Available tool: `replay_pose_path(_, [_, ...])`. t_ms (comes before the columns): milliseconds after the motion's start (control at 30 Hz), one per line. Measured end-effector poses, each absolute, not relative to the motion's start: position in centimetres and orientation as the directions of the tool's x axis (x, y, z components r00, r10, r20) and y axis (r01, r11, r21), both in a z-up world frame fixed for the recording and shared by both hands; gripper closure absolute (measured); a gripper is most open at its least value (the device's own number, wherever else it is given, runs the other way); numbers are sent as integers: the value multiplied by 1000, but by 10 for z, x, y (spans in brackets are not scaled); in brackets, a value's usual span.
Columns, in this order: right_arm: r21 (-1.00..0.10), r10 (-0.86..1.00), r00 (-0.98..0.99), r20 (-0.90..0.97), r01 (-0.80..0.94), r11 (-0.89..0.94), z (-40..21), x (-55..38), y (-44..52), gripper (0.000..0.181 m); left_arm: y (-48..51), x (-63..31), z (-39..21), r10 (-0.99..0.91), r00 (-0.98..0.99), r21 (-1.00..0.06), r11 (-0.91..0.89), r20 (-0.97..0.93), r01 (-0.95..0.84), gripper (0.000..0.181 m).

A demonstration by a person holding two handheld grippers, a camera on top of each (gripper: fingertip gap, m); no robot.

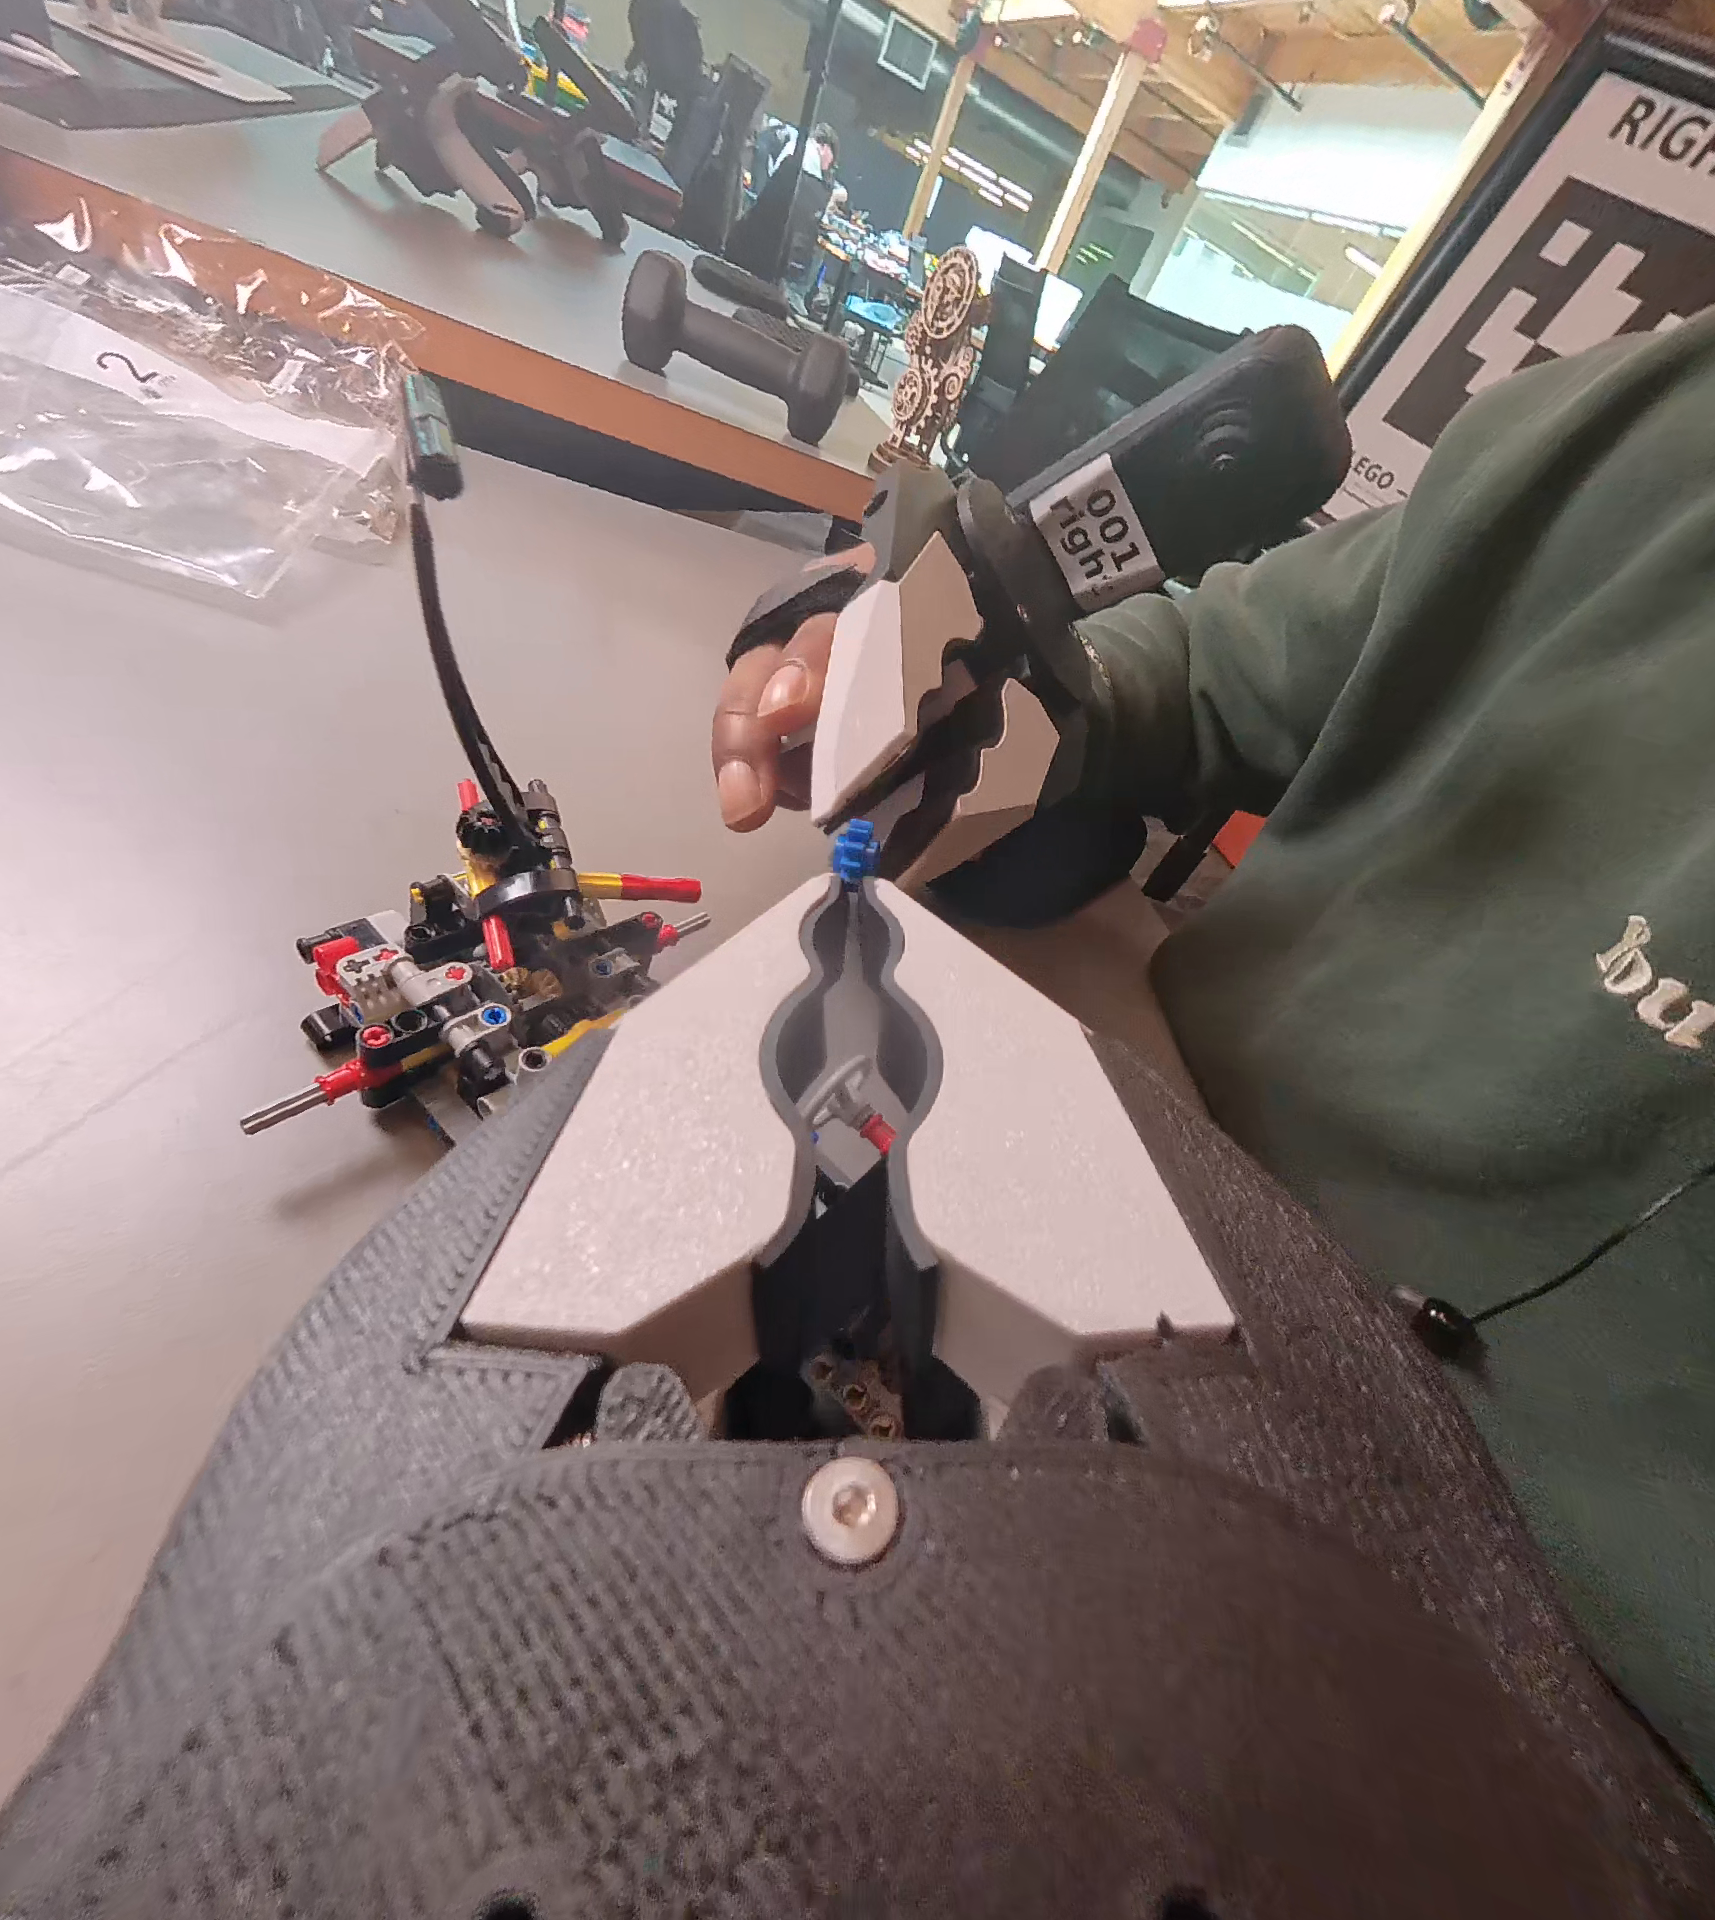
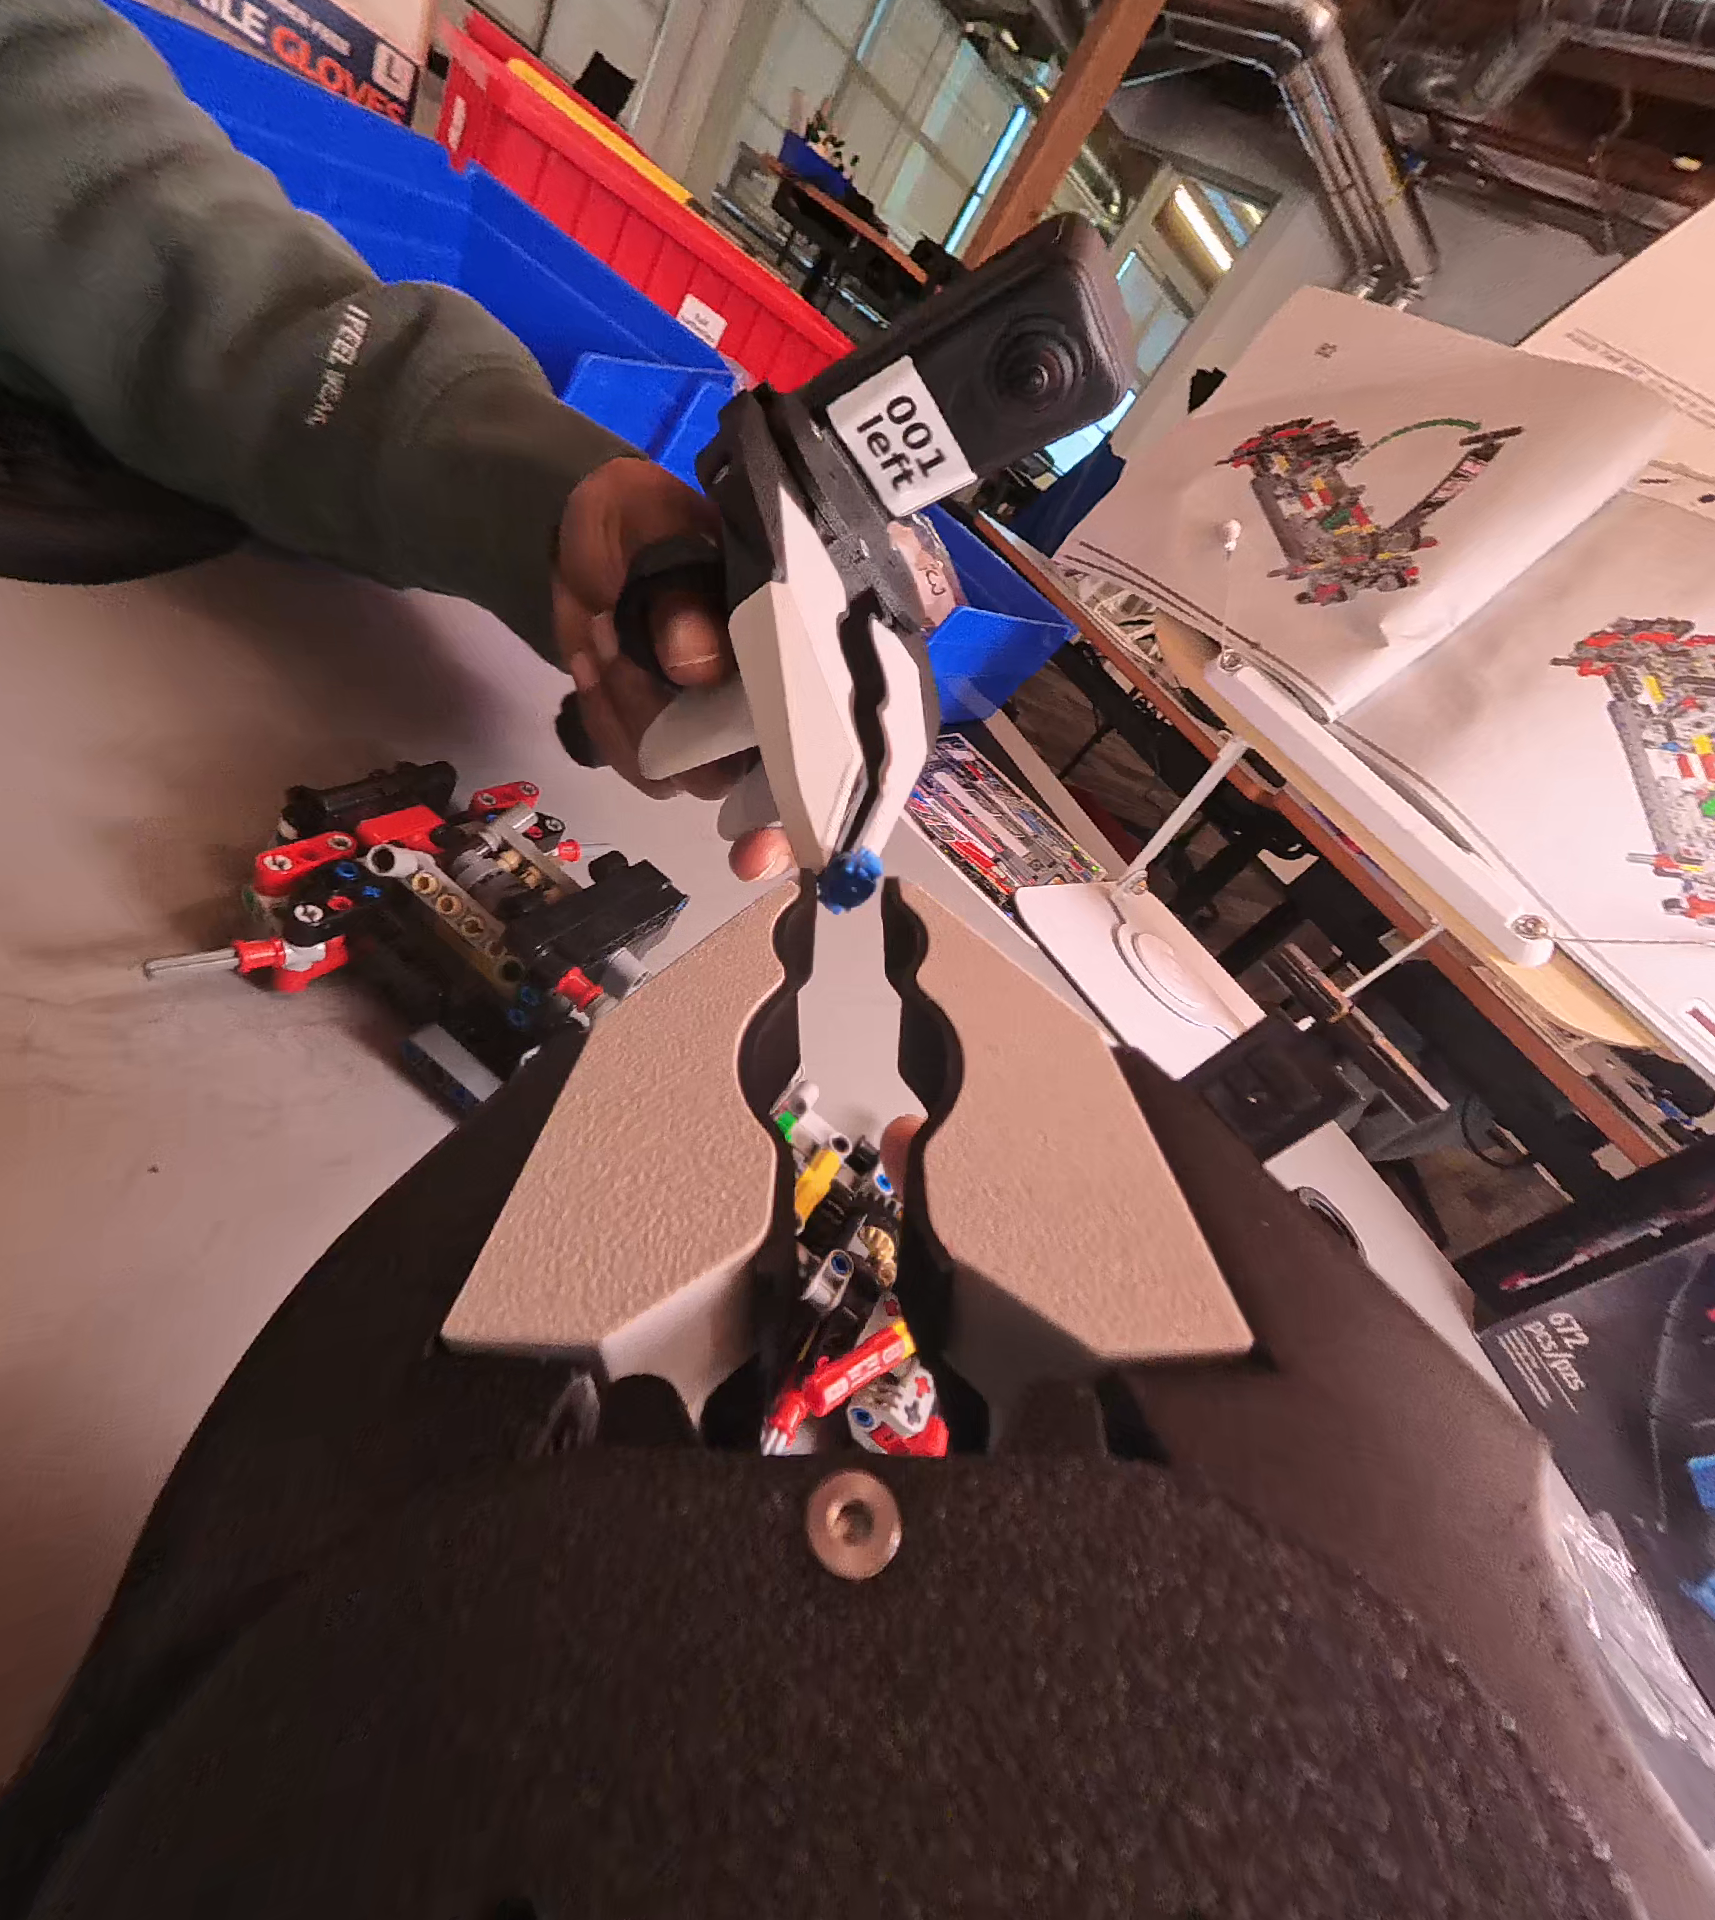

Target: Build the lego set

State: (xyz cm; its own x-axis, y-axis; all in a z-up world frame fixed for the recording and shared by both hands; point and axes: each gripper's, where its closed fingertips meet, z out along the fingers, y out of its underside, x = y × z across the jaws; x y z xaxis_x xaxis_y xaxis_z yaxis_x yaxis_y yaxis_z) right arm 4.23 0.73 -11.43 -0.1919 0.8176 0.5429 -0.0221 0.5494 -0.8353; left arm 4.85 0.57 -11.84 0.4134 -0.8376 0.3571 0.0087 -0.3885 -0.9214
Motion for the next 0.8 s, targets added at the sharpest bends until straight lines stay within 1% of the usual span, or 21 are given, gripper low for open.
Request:
replay_pose_path(167, [-825,800,-232,553,-17,565,-117,45,3,171,1,52,-121,-857,385,-922,-386,344,-36,181])
replay_pose_path(367, [-808,778,-266,569,-8,588,-120,46,1,168,-2,53,-124,-820,315,-862,-507,477,-13,181])
replay_pose_path(500, [-791,750,-318,580,0,612,-124,49,-3,163,-5,54,-123,-796,239,-819,-574,557,-6,181])
replay_pose_path(700, [-744,702,-337,627,8,669,-128,49,-6,162,-13,58,-126,-791,151,-793,-606,593,-63,181])
replay_pose_path(800, [-738,692,-353,630,6,675,-129,49,-10,162,-15,60,-129,-790,144,-789,-609,596,-83,181])
